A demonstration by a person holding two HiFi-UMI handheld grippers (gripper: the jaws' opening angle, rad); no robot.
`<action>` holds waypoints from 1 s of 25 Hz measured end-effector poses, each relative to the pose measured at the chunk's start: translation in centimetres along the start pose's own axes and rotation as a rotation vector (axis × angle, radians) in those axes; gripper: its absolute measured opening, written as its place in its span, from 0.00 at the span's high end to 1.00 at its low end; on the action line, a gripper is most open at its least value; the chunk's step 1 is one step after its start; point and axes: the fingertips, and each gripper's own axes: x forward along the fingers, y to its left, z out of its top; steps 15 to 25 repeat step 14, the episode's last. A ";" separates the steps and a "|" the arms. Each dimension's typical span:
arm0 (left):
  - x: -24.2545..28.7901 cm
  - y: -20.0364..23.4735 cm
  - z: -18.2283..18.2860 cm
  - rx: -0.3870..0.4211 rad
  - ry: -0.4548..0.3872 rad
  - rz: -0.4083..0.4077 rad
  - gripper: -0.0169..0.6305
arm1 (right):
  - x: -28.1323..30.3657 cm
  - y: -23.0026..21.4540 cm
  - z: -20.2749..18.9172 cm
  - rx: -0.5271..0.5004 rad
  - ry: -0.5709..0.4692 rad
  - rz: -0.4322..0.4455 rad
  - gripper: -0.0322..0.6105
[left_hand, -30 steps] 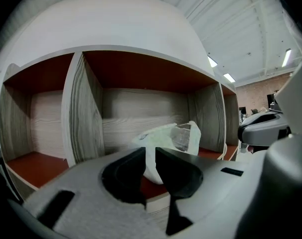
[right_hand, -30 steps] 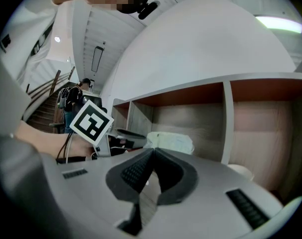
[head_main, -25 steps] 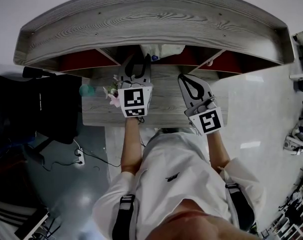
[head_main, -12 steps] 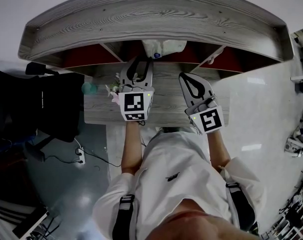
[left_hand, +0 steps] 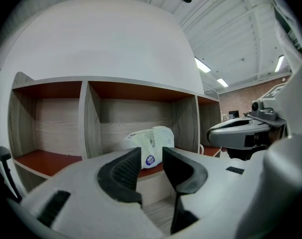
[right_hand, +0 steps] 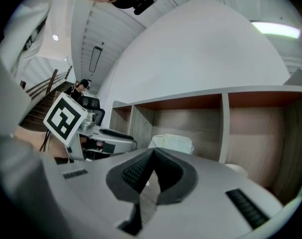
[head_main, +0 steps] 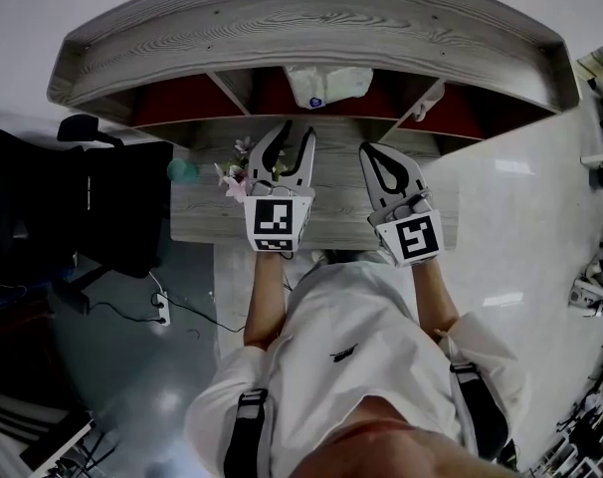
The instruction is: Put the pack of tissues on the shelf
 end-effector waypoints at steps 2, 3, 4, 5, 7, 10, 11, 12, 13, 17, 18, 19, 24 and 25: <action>-0.5 -0.2 0.1 -0.003 -0.008 0.000 0.76 | -0.2 0.1 0.2 0.000 -0.006 -0.004 0.91; -0.8 -0.4 0.1 -0.005 -0.012 0.001 0.76 | -0.3 0.2 0.2 -0.002 -0.010 -0.004 0.91; -1.1 -0.4 0.1 -0.006 -0.015 0.002 0.76 | -0.4 0.4 0.3 -0.004 -0.012 -0.004 0.91; -1.3 -0.5 0.1 -0.007 -0.016 0.002 0.76 | -0.6 0.5 0.3 -0.005 -0.013 -0.004 0.91; -1.8 -0.7 0.1 -0.007 -0.018 0.004 0.76 | -0.8 0.7 0.4 -0.003 -0.013 -0.005 0.91; -2.4 -0.9 0.1 -0.007 -0.021 0.009 0.76 | -1.1 1.0 0.4 -0.004 -0.014 -0.004 0.91; -2.6 -1.0 0.1 -0.007 -0.022 0.011 0.76 | -1.2 1.1 0.5 -0.004 -0.015 -0.003 0.91; -2.8 -1.0 0.1 -0.007 -0.021 0.013 0.76 | -1.4 1.2 0.5 -0.004 -0.017 -0.003 0.91; -2.9 -1.1 0.1 -0.007 -0.020 0.014 0.76 | -1.5 1.3 0.5 -0.004 -0.018 -0.002 0.91; -3.1 -1.2 0.1 -0.006 -0.018 0.015 0.76 | -1.6 1.4 0.6 -0.003 -0.019 -0.002 0.91; -3.1 -1.2 0.1 -0.006 -0.018 0.015 0.76 | -1.6 1.4 0.6 -0.003 -0.019 -0.002 0.91; -3.1 -1.2 0.1 -0.006 -0.018 0.015 0.76 | -1.6 1.4 0.6 -0.003 -0.019 -0.002 0.91; -3.1 -1.2 0.1 -0.006 -0.018 0.015 0.76 | -1.6 1.4 0.6 -0.003 -0.019 -0.002 0.91; -3.1 -1.2 0.1 -0.006 -0.018 0.015 0.76 | -1.6 1.4 0.6 -0.003 -0.019 -0.002 0.91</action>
